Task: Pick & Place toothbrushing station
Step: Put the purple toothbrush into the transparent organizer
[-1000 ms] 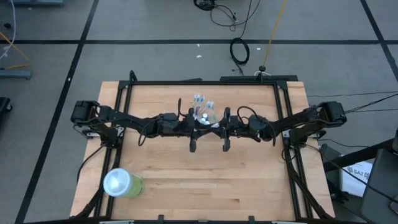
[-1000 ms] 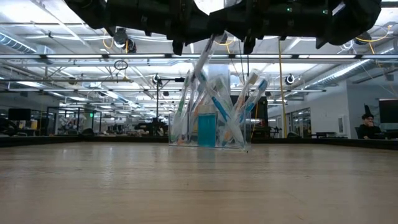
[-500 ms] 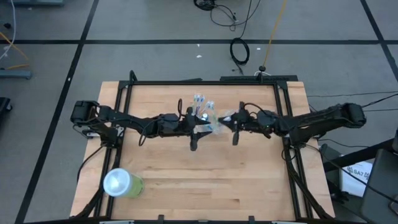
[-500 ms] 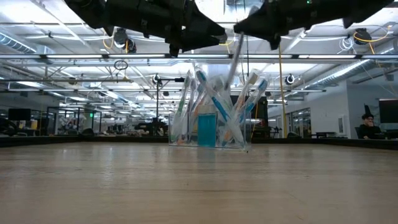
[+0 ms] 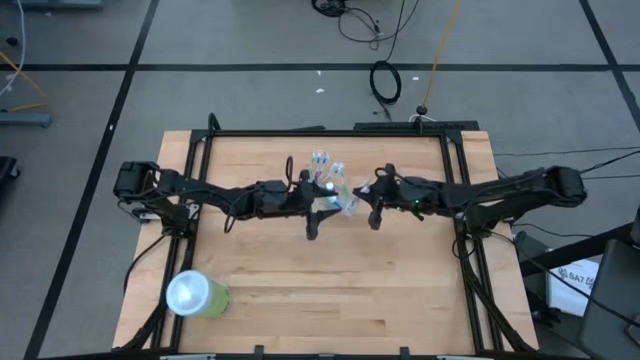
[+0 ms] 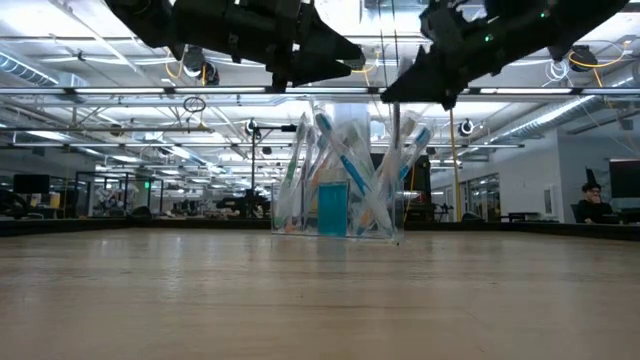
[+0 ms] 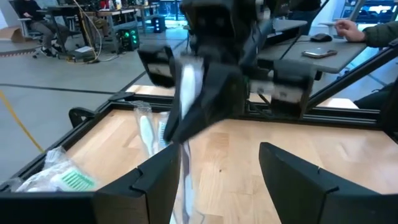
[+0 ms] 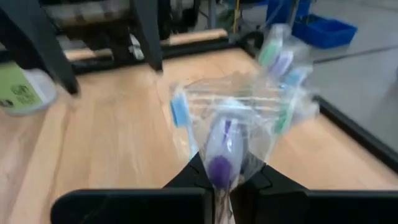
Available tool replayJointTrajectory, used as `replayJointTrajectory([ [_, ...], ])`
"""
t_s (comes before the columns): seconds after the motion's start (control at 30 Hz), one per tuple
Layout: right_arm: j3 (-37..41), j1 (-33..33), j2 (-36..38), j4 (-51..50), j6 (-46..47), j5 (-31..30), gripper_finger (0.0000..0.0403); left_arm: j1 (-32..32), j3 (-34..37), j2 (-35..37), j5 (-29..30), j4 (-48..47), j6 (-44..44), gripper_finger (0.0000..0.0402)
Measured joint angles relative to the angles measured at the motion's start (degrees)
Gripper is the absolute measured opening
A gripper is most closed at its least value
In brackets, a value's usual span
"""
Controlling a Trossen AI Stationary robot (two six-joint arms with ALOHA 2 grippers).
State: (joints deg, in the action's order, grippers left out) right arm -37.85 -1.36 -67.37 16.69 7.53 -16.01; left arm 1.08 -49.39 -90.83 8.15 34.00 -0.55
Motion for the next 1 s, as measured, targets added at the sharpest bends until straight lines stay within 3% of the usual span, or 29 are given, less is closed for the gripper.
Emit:
replayJointTrajectory([
  [0.5, -0.02, -1.67, -9.96, 1.44, 2.74, -0.25, 0.0026, -0.59, 0.00, 0.00, -0.03, -0.87, 0.24, 0.0225],
  [0.8, 0.02, -1.56, -9.81, -1.37, 0.81, -0.22, 0.0093, -0.59, 0.02, 1.05, -0.06, -5.06, -1.33, 0.0225],
  [1.0, 0.02, -1.56, -6.19, -3.91, 0.79, -0.25, 0.0149, -0.62, 0.04, 7.48, 0.19, -14.38, -2.56, 0.0214],
])
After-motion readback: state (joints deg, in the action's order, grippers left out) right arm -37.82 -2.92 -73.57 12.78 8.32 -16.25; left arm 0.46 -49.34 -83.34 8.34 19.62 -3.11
